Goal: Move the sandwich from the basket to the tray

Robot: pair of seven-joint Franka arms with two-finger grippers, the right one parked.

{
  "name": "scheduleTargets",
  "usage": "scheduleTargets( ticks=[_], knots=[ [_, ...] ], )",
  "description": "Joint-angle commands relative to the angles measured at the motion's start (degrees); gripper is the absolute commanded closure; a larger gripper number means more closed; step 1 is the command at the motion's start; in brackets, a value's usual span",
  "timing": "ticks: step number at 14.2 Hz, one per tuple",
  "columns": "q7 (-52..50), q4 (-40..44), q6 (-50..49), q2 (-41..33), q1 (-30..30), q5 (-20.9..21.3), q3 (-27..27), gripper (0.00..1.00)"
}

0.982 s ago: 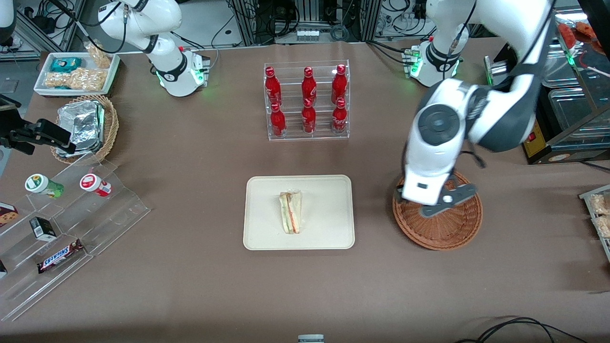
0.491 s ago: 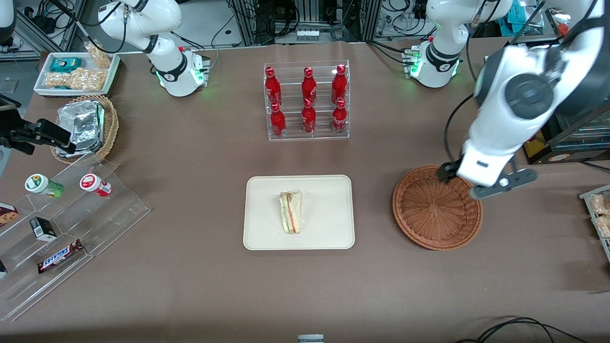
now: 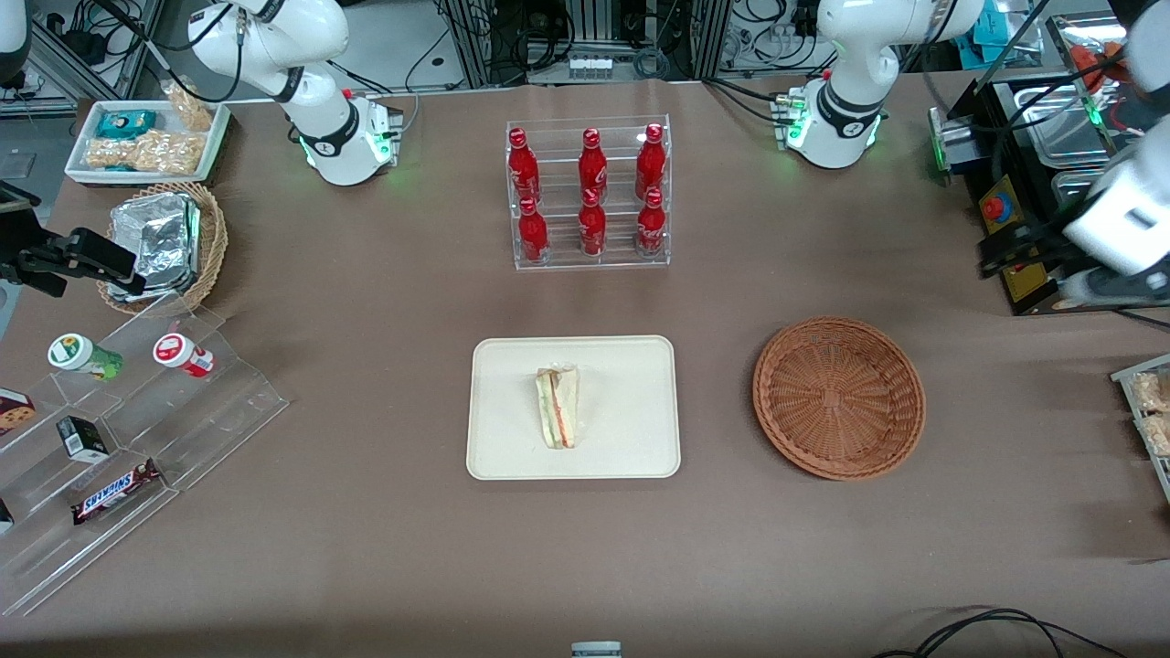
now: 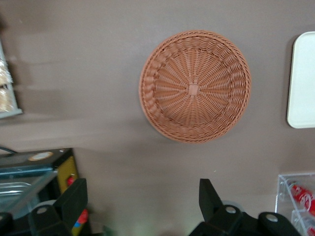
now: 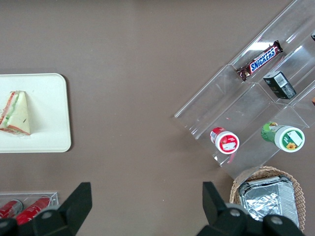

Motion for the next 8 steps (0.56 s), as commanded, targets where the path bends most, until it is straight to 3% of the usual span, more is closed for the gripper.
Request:
scheduleTargets(
  ticks=[1, 3, 8],
  knots=[
    [4.76, 3.83, -1.78, 0.04, -2.13, -0.88, 4.42, 0.0],
    [5.3, 5.24, -2.04, -0.57, -2.84, -2.28, 7.41, 0.0],
    [4.43, 5.16, -2.04, -0.66, -2.84, -2.46, 7.86, 0.0]
  ],
)
